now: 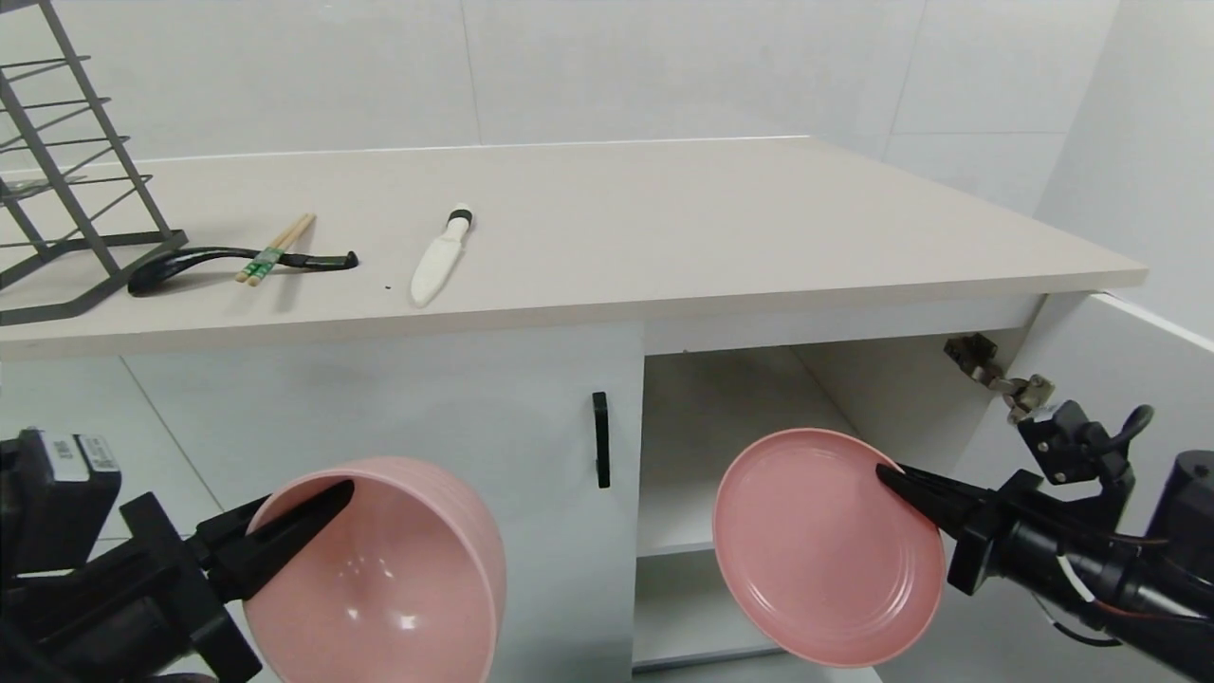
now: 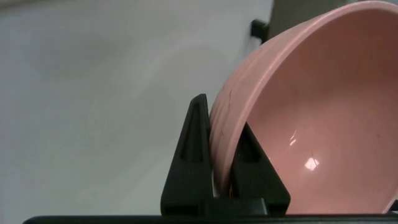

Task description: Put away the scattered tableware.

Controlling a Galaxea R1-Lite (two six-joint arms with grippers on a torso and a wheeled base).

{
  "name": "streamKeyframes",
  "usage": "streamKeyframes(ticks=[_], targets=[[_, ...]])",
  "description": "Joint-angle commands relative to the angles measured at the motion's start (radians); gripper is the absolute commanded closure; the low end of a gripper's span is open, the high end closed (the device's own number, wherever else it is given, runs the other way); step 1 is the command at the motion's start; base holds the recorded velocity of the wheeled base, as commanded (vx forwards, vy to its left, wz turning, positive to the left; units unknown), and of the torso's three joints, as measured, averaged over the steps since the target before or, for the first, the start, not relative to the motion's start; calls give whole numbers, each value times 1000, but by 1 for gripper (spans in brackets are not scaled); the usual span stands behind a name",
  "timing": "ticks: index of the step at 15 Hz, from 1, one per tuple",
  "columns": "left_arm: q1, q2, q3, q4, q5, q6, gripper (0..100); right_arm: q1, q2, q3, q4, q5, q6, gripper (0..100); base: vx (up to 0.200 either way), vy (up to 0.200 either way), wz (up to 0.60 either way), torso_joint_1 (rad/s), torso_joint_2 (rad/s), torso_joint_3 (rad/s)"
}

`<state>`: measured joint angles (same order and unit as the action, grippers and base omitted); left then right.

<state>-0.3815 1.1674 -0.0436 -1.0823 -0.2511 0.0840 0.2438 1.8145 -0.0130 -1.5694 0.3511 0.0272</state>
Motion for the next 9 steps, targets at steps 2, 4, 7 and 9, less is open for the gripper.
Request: streamKeyframes(ticks=[2,4,7,9], targets=[[-36,26,-19,1,-1,49,100,-5,69,-39,-1,2,0,100,0,0,0,0,0,0],[-57,63,-36,1,-1,122,100,-1,123,-62,-1,2,0,100,0,0,0,0,0,0],[-74,153,-96,-4,-1,160,100,-1,186,-122,-1,2,-1,100,0,0,0,0,0,0],[-143,219,-111,-41,1,157,100,9,253,-145,-1,2,-3,100,0,0,0,0,0,0]])
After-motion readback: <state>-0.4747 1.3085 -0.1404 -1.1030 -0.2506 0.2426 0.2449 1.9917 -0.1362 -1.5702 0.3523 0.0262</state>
